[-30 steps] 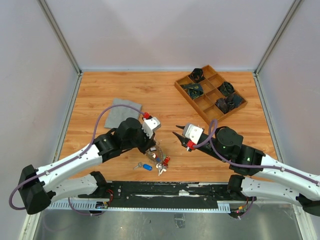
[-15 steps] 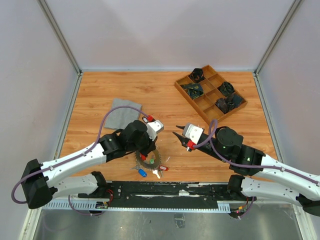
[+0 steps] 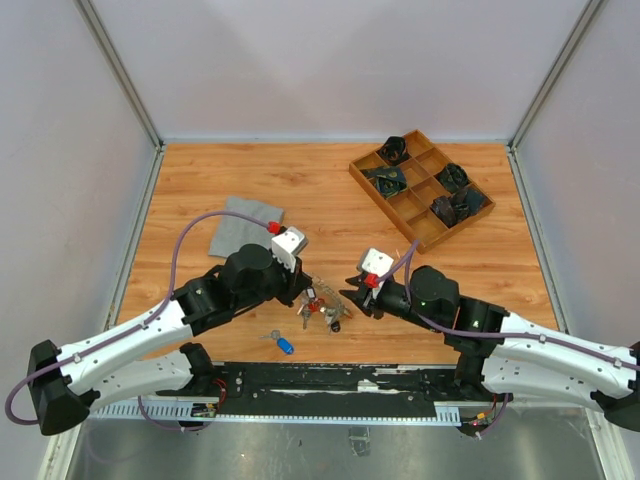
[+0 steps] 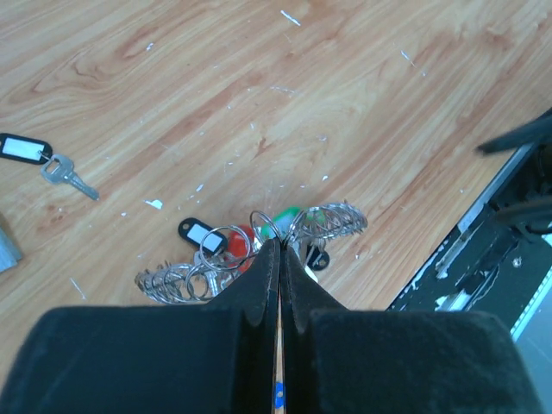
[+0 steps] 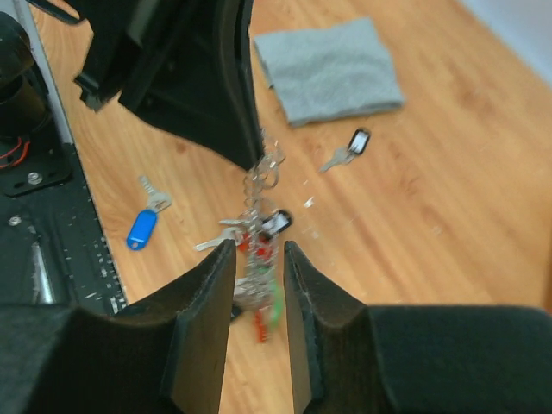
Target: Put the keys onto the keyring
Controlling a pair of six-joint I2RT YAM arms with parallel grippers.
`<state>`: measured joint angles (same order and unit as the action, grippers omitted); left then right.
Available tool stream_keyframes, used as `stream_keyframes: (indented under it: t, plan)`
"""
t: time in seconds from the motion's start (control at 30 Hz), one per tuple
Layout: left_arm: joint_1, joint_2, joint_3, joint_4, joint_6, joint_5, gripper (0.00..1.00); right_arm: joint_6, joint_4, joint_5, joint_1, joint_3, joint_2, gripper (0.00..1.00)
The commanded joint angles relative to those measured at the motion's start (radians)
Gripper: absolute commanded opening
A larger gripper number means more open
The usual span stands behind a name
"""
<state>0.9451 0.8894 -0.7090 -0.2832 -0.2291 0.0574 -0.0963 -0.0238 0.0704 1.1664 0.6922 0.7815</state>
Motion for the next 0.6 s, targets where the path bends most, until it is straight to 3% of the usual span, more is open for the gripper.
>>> stream_keyframes:
  t: [0.0, 0.27, 0.57]
  plan:
    - [0.009, -0.02, 0.03, 0.12, -0.094, 0.052, 0.01, 0.252, 0.205, -0.002, -0.012, -0.109, 0.001, 0.31]
    - [0.009, -0.026, 0.032, 0.16, -0.097, 0.061, 0.0, 0.189, 0.352, -0.033, -0.011, -0.173, 0.103, 0.44]
    - [0.009, -0.069, 0.053, 0.186, -0.029, -0.037, 0.01, -0.028, 0.389, 0.016, -0.014, -0.209, 0.153, 0.47]
